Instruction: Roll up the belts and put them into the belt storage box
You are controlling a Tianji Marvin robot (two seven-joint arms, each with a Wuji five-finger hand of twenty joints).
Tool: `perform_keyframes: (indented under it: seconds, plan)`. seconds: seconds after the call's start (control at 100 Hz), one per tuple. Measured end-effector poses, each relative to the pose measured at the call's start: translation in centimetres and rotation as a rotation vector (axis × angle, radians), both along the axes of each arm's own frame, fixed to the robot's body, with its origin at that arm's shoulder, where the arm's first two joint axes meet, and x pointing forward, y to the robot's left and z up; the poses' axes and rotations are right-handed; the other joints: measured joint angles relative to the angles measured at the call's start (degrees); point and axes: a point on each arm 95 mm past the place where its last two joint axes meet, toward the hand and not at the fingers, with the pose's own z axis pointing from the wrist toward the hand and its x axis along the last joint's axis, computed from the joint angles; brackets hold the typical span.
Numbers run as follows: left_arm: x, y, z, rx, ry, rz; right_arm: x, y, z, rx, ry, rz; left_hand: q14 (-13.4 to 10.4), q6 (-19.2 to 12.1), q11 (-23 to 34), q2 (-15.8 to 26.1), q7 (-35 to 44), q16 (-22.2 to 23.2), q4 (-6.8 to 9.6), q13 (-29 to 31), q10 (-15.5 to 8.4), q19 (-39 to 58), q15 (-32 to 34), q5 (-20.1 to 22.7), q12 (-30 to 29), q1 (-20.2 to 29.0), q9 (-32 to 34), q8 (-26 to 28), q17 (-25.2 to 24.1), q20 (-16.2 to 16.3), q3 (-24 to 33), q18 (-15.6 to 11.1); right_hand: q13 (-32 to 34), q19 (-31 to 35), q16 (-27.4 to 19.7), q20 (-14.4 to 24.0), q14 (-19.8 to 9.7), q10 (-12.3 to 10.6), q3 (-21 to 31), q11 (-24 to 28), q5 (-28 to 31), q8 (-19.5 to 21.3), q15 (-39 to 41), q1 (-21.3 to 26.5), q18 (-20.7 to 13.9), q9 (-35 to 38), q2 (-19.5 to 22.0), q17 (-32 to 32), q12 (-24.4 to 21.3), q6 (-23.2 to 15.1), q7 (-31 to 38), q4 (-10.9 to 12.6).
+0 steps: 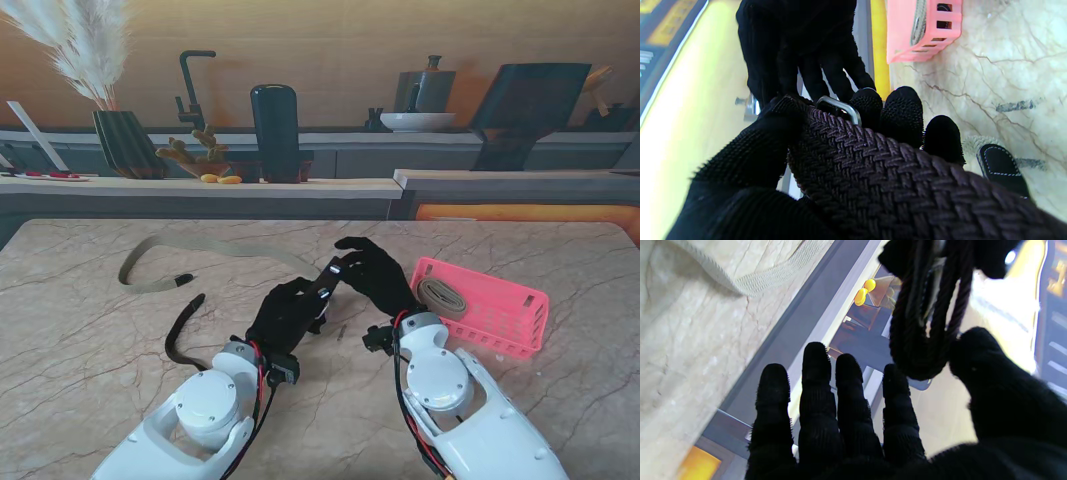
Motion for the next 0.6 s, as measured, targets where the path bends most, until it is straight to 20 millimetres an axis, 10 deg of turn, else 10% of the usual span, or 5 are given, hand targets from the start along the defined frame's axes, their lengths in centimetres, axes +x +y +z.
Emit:
perform_keyframes:
  seconds: [0.29,0.6]
  plan:
    - [-0.8,-0.1,0.7,-0.158,0.155,0.054,1.4,-1.3,-0.5,-0.324,-0.352,0.083,0.2,1.3,1.1,0.0,1.7,-0.7,0.0,0.1,0.1,1.8,1.5,0.0,-0.8,0.0,0.5,0.0,-0.8,0.0,0.4,0.0,-8.7,-5.2,-7.8,-2.5,-1.4,-1.7,5.9,-4.2,-13.2,0.6,-9.8,1.8,-0.1,-12.3,-3.6,-1.6,-2.6,-14.0,4.6,0.3]
    - [-1.0,-0.4,0.7,-0.235,0.221,0.048,2.1,-2.0,-0.1,-0.533,-0.608,0.157,0.5,2.8,1.7,0.8,4.7,-2.7,0.0,1.1,0.1,2.6,2.3,0.0,-2.8,0.0,1.6,-0.7,-0.1,0.0,-1.0,0.0,-12.1,-4.6,-8.8,-2.6,-2.0,-2.5,11.1,-2.5,-16.9,-4.3,-7.9,3.8,-0.9,-21.3,-8.7,-2.5,-2.6,-16.5,-1.7,0.5]
